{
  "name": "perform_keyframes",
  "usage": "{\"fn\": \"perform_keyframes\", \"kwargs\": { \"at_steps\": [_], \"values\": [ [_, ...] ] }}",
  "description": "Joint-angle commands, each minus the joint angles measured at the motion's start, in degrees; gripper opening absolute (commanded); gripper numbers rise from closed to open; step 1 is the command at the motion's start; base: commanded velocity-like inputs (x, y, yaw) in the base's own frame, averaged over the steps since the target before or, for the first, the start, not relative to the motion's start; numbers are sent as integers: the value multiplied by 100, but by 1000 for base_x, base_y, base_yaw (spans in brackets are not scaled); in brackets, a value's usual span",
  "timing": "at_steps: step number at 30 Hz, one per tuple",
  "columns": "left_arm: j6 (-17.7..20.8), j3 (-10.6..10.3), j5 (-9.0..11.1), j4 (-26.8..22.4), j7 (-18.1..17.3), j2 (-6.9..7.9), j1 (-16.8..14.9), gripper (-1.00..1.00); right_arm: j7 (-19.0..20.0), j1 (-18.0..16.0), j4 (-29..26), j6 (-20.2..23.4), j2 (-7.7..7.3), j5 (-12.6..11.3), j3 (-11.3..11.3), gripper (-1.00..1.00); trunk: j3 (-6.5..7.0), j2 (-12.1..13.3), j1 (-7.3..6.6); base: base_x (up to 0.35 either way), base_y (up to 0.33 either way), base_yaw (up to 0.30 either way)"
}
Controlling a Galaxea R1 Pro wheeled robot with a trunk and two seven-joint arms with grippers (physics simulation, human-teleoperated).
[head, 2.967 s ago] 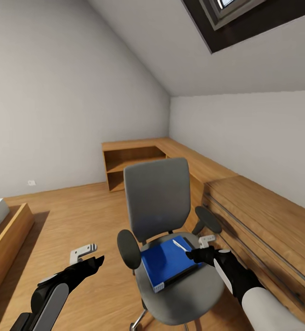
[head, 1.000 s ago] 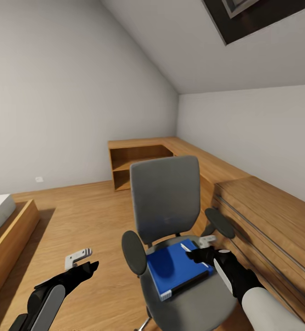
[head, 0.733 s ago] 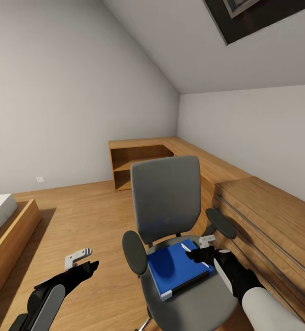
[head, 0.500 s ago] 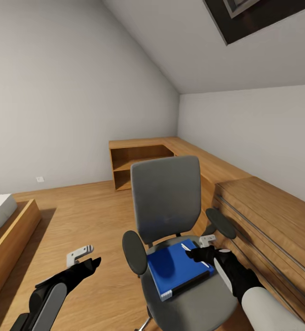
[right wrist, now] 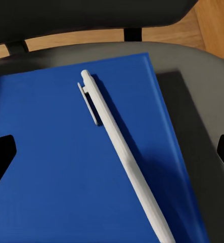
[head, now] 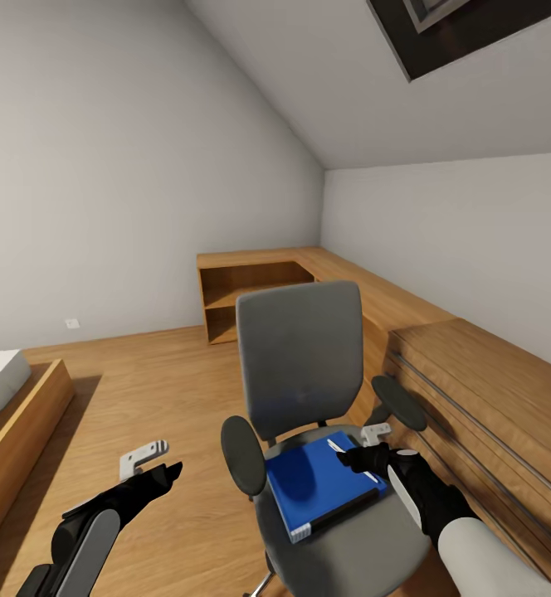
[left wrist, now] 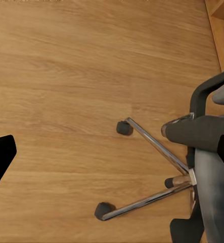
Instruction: In the bedroom, organize the workspace by keeping the computer under the desk, ensuring the monitor is on the desk, placing the keyboard on the desk next to the monitor, placing the mouse on the desk next to the keyboard, moving the folder from the swivel chair onto the desk next to the mouse, stacking the notebook on top of the folder with the pen on top of the notebook, and positioning the swivel chair next to the desk.
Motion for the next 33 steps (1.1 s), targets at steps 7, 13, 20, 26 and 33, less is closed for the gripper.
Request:
{"fn": "perform_keyframes", "kwargs": {
  "at_steps": [7, 13, 20, 26, 33],
  "values": [
    [7, -10, 60, -13, 59, 5, -4, 100, 12, -5, -10, 36, -6, 14, 19, 100, -6, -3, -1, 0, 0, 0],
    [1, -10, 59, -20, 59, 5, -4, 100, 16, -2, -10, 37, -6, 14, 19, 100, -78, -163, 87, 0, 0, 0],
    [4, -10, 59, -15, 59, 5, -4, 100, 21, -2, -11, 38, -6, 14, 19, 100, -114, -244, 131, 0, 0, 0],
    [6, -10, 61, -18, 59, 5, -4, 100, 21, -3, -11, 38, -7, 14, 19, 100, -203, -444, 241, 0, 0, 0],
    [7, -10, 59, -16, 59, 5, -4, 100, 21, -3, -11, 38, -8, 14, 14, 100, -203, -444, 241, 0, 0, 0]
  ]
}}
